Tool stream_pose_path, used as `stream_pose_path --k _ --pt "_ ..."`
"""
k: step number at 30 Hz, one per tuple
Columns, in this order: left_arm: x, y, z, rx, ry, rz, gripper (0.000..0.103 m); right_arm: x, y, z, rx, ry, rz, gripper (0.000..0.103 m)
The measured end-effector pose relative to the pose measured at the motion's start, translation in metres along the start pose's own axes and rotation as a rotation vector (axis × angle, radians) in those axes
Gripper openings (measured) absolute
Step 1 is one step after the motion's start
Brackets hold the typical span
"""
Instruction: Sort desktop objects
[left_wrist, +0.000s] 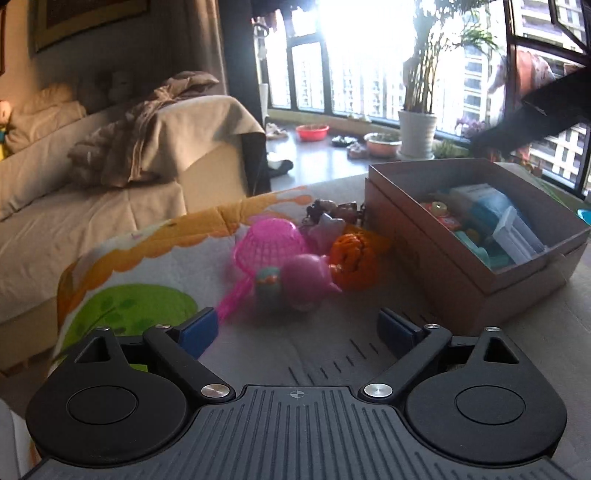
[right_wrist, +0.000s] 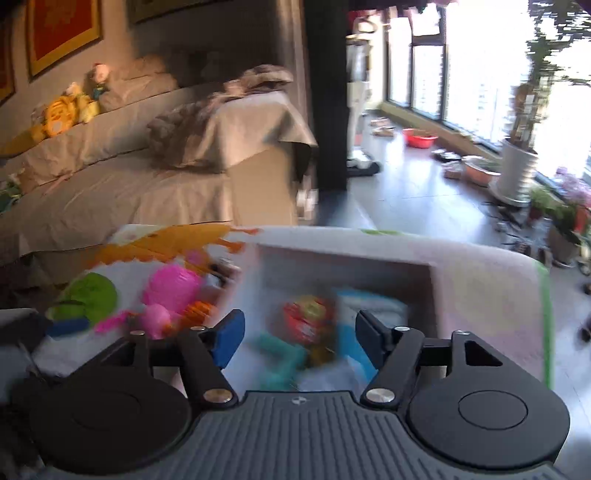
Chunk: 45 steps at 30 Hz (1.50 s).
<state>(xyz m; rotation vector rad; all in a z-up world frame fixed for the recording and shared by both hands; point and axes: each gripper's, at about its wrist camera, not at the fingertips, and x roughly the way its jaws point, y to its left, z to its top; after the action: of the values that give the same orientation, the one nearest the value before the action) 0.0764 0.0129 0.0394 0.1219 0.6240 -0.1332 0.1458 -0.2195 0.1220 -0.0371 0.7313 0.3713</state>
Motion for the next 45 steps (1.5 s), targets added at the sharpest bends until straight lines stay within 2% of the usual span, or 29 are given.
stream_pose_path --k 2,4,5,6,9,12,16,18,23,29,31,34,37,40,44,45 --pt "-0.003 0.004 -0.007 -0.022 0.007 -0.018 0.096 0.023 0.016 0.021 0.003 0.044 0.054 0.068" --pt "-0.008 0.012 -0.013 -0.057 0.018 -0.031 0.097 0.055 0.036 0.038 -0.021 0.109 0.082 0.048" --pt "-0.010 0.016 -0.016 -0.071 0.023 -0.036 0.097 0.073 0.046 0.046 -0.034 0.149 0.093 0.030" --pt "-0.012 0.020 -0.018 -0.085 0.027 -0.042 0.097 0.092 0.056 0.052 -0.046 0.178 0.087 0.027" --pt "-0.020 0.031 -0.025 -0.119 0.033 -0.062 0.099 0.141 0.081 0.064 -0.103 0.195 -0.014 0.027" --pt "-0.028 0.035 -0.032 -0.120 0.029 -0.086 0.100 0.185 0.090 0.071 -0.105 0.243 -0.087 0.028" --pt "-0.032 0.034 -0.040 -0.098 0.040 -0.104 0.100 0.214 0.094 0.063 -0.132 0.298 -0.161 0.028" --pt "-0.034 0.035 -0.042 -0.097 0.048 -0.106 0.100 0.208 0.101 0.059 -0.143 0.302 -0.142 0.029" --pt "-0.037 0.031 -0.045 -0.103 0.065 -0.115 0.100 0.171 0.112 0.042 -0.099 0.367 -0.009 0.030" --pt "-0.046 0.017 -0.047 -0.067 0.085 -0.120 0.101 0.127 0.108 -0.009 0.016 0.502 0.178 0.032" --pt "-0.048 0.013 -0.048 -0.050 0.096 -0.120 0.101 0.099 0.107 -0.026 0.010 0.480 0.223 0.032" --pt "-0.048 0.005 -0.049 -0.028 0.112 -0.125 0.101 0.045 0.102 -0.040 -0.050 0.362 0.239 0.033" --pt "-0.044 -0.004 -0.049 -0.007 0.120 -0.133 0.101 0.003 0.085 -0.053 -0.047 0.309 0.253 0.041" --pt "-0.038 -0.013 -0.048 0.023 0.128 -0.111 0.101 -0.016 0.067 -0.072 -0.069 0.335 0.237 0.045" --pt "-0.031 -0.009 -0.046 0.023 0.143 -0.041 0.101 -0.012 0.046 -0.088 -0.113 0.311 0.105 0.044" --pt "-0.029 -0.006 -0.046 0.015 0.146 -0.019 0.101 -0.009 0.039 -0.087 -0.089 0.313 0.108 0.043"
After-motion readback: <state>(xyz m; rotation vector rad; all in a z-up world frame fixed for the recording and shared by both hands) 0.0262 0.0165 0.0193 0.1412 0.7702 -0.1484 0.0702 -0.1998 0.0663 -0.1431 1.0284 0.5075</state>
